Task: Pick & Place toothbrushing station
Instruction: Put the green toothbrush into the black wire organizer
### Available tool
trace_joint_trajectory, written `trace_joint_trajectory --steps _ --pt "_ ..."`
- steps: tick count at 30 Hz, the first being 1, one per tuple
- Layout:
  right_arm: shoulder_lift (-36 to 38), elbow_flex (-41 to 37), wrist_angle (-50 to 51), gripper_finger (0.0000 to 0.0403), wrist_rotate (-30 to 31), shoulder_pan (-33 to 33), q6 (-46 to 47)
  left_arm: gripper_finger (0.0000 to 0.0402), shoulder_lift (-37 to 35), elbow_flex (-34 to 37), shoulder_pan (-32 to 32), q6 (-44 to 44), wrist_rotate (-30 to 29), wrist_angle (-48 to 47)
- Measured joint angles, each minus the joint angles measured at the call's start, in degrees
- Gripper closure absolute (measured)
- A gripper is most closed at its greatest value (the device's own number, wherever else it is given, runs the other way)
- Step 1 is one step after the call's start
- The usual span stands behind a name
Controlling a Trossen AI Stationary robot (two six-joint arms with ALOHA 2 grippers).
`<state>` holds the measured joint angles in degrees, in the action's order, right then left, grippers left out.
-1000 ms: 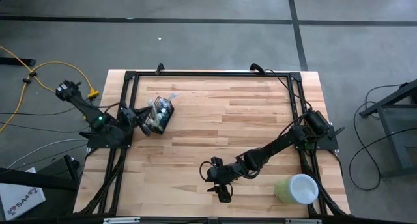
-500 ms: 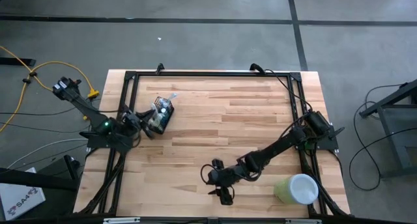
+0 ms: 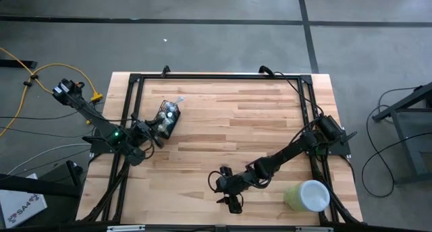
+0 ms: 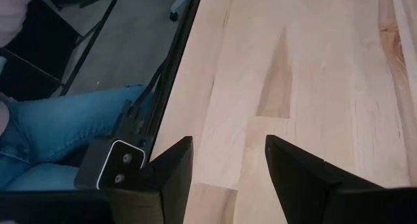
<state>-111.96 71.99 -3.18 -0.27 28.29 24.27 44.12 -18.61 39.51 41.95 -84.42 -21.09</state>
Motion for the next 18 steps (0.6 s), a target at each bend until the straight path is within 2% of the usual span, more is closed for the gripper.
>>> trace_joint_trajectory --steps 7,18 --pt "0.0 0.0 0.0 0.0219 0.0 0.2 0.1 0.0401 0.1 0.0 0.0 1.9 2.7 -0.9" --pt "0.0 0.0 0.0 0.0219 0.0 0.5 0.1 0.0396 0.1 0.0 0.0 2.7 0.9 -1.7"
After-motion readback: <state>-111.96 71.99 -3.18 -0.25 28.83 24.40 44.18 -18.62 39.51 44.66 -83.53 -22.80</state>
